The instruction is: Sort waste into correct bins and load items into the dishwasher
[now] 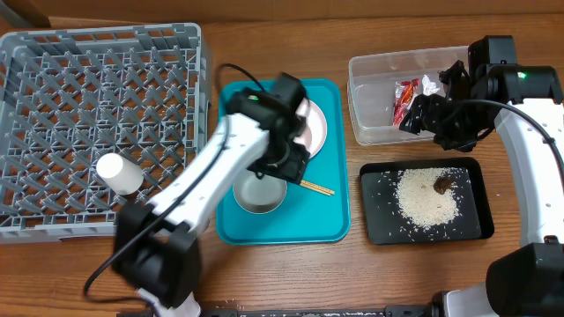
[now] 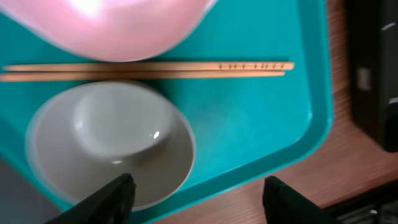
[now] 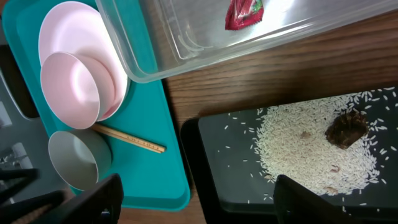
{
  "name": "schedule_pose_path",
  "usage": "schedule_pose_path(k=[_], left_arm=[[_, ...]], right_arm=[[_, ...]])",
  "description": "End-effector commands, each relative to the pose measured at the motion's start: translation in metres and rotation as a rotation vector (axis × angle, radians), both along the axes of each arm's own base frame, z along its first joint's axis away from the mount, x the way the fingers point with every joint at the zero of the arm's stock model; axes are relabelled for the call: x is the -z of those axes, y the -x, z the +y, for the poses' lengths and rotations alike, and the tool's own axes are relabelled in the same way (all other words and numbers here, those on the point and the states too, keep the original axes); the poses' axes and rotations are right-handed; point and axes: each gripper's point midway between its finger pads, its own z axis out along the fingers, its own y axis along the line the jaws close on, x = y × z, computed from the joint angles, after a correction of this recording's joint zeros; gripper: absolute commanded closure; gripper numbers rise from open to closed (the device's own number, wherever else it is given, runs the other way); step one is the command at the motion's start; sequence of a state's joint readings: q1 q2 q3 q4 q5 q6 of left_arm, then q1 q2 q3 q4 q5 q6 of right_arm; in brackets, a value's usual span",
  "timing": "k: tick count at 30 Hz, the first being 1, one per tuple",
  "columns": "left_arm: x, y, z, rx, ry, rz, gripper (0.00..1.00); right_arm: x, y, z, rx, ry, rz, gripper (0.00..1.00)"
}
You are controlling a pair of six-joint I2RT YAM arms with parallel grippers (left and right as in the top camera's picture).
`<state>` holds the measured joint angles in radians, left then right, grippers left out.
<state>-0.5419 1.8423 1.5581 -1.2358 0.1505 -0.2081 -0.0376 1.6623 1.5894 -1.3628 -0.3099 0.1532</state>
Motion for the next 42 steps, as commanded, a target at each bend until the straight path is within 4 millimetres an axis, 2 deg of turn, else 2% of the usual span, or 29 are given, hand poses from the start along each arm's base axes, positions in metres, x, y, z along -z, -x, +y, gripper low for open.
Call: schedule_pose_path(k=[1,2,4,6,9,11,15,17,20,21,23,25,29,31,34,37,42], left_arm=[[0.042,0.010,-0.006,0.042,-0.098,0.088,0.36],[0.051,0.013,-0.007,0.049,-0.114,0.112,0.40],[0.067,0.017,-0.008,0.057,-0.141,0.152,0.56],[0.079,0.019,-0.007,0.048,-0.162,0.183,0.63],[0.085,0.019,-0.002,0.023,-0.194,0.193,0.89],[0.081,0.017,0.003,0.002,-0.221,0.174,0.96],[0.059,0.010,0.004,-0.005,-0.210,0.119,0.96],[0.038,0.006,0.003,-0.011,-0.177,0.076,0.96],[-0.005,-0.002,0.008,-0.034,-0.115,-0.019,0.96],[-0.033,-0.010,0.017,-0.066,-0.069,-0.089,0.96],[-0.060,-0.019,0.032,-0.115,-0.028,-0.161,0.96],[-0.087,-0.032,0.059,-0.184,0.007,-0.242,0.96],[-0.120,-0.058,0.109,-0.275,0.078,-0.374,0.96],[-0.136,-0.076,0.126,-0.235,0.216,-0.442,0.96],[-0.152,-0.088,0.135,-0.147,0.405,-0.497,0.96],[-0.165,-0.098,0.155,-0.073,0.620,-0.561,0.96],[-0.161,-0.114,0.193,-0.098,0.779,-0.611,0.96]], right_arm=[[-0.016,-0.002,0.001,-0.007,0.005,-0.052,0.21],[-0.016,-0.002,0.001,-0.007,0.006,-0.051,0.21],[-0.016,-0.002,0.001,-0.007,0.006,-0.050,0.21],[-0.016,-0.001,0.001,-0.007,0.006,-0.048,0.21],[-0.016,0.000,0.001,-0.007,0.005,-0.044,0.21],[-0.016,0.000,0.001,-0.007,0.006,-0.044,0.21],[-0.016,0.000,0.001,-0.007,0.006,-0.044,0.21],[-0.016,0.000,0.001,-0.007,0.006,-0.044,0.21],[-0.016,0.000,0.001,-0.007,0.006,-0.044,0.21],[-0.016,0.000,0.001,-0.007,0.006,-0.044,0.22],[-0.016,0.000,0.001,-0.007,0.006,-0.044,0.21],[-0.016,0.000,0.001,-0.007,0.006,-0.044,0.22],[-0.016,0.000,0.001,-0.007,0.006,-0.044,0.21],[-0.016,0.000,0.001,-0.007,0.006,-0.044,0.22],[-0.016,0.000,0.001,-0.007,0.006,-0.043,0.22],[-0.016,0.000,0.001,-0.007,0.006,-0.043,0.22],[-0.016,0.000,0.001,-0.007,0.005,-0.042,0.22]])
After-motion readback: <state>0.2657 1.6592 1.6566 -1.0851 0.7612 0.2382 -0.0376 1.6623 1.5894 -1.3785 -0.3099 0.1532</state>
